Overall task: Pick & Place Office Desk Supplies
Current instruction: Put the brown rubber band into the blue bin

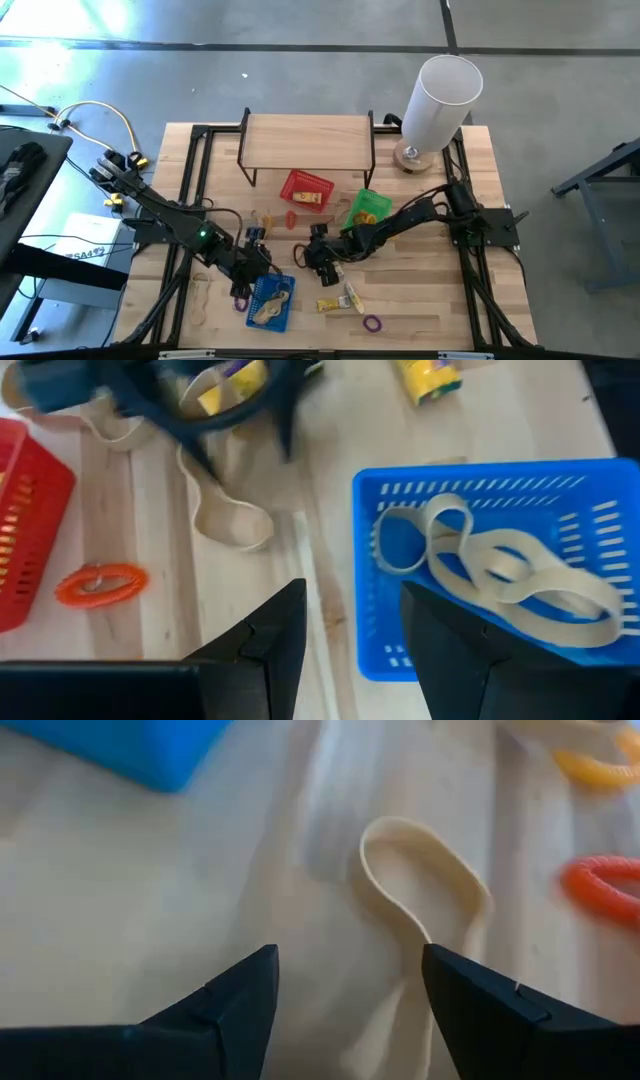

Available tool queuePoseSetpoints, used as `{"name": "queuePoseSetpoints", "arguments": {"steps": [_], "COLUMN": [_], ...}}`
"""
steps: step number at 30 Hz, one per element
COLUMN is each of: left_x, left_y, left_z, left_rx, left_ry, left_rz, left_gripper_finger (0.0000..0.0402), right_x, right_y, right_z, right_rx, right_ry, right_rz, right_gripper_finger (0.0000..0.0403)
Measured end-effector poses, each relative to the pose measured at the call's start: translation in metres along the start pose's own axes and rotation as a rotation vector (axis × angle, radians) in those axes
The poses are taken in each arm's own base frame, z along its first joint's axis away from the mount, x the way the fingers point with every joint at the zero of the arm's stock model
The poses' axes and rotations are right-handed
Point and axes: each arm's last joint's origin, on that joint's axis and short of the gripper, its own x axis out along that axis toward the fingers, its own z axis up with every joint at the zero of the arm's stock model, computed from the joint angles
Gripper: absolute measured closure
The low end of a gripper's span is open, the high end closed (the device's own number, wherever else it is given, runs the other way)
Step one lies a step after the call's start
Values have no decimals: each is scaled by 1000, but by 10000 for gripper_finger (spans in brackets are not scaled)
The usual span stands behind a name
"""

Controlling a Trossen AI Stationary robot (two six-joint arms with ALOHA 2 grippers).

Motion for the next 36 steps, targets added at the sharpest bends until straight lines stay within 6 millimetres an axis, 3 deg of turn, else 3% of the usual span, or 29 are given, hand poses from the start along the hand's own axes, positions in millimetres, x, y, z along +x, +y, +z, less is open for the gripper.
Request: {"name": "queuePoseSetpoints", "arguments": {"steps": [17, 24, 32, 36], "left_x": [-2, -2, -2, -2], "left_y": [-8, -8, -8, -8], "left_z": [4, 4, 4, 5], "left_rx": [-1, -10, -15, -15], "left_ry": [-56, -57, -64, -66], "left_rz": [-35, -36, -38, -39], "left_gripper_finger": [248, 248, 248, 248], "right_x": [5, 5, 5, 5], "right_y": [-10, -11, -11, -7], "right_z": [-8, -9, -10, -9], "right_rx": [73, 129, 126, 115], "right_ry": [64, 76, 81, 76], "right_rz": [-3, 29, 25, 1], "right_gripper_finger": [184, 250, 385, 399]}}
